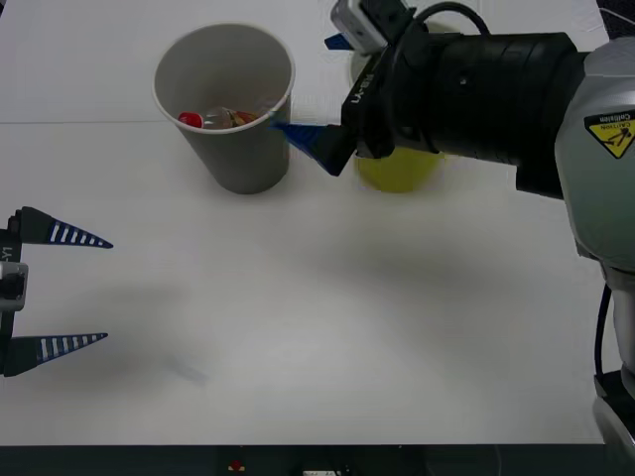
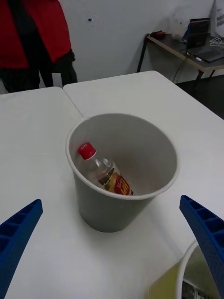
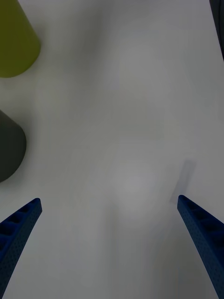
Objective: Put the can into the green bin and the plastic bottle into the gray bin
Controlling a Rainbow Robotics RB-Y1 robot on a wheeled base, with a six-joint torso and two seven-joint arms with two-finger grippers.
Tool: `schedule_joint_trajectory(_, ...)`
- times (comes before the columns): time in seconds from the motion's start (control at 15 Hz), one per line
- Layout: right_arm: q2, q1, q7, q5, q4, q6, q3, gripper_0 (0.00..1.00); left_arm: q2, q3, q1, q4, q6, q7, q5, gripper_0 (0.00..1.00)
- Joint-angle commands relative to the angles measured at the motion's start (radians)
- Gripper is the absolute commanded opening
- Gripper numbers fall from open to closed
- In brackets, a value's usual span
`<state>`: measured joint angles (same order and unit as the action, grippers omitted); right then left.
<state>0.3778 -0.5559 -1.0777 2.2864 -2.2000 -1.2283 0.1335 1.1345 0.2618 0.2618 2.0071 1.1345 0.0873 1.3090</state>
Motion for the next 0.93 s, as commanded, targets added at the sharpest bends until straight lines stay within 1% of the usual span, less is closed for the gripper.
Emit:
schedule_joint_trajectory(0.07, 0.032, 0.091, 0.018, -0.041, -0.052, 0.021, 0.0, 1.0, 0.0, 0.0, 0.0, 0.0, 0.0, 0.0, 0.0, 1.0)
schedule_joint_trajectory(0.13, 0.044, 0.12, 0.025, -0.076, -0.053, 0.043, -0.003, 1.0, 0.0, 0.0, 0.0, 0.0, 0.0, 0.0, 0.0, 1.0)
schedule_joint_trajectory(0.27, 0.092, 0.172, 0.048, -0.153, -0.053, 0.095, -0.003, 1.0, 0.0, 0.0, 0.0, 0.0, 0.0, 0.0, 0.0, 1.0)
schedule_joint_trajectory(0.4, 0.122, 0.214, 0.071, -0.219, -0.055, 0.11, -0.015, 1.0, 0.0, 0.0, 0.0, 0.0, 0.0, 0.0, 0.0, 1.0)
schedule_joint_trajectory(0.47, 0.125, 0.244, 0.119, -0.257, -0.053, 0.11, -0.035, 1.0, 0.0, 0.0, 0.0, 0.0, 0.0, 0.0, 0.0, 1.0)
schedule_joint_trajectory(0.6, 0.138, 0.297, 0.186, -0.301, -0.053, 0.11, -0.063, 1.0, 0.0, 0.0, 0.0, 0.0, 0.0, 0.0, 0.0, 1.0)
schedule_joint_trajectory(0.73, 0.168, 0.343, 0.242, -0.357, -0.053, 0.109, -0.086, 1.0, 0.0, 0.0, 0.0, 0.0, 0.0, 0.0, 0.0, 1.0)
schedule_joint_trajectory(0.93, 0.207, 0.419, 0.331, -0.392, -0.053, 0.105, -0.117, 1.0, 0.0, 0.0, 0.0, 0.0, 0.0, 0.0, 0.0, 1.0)
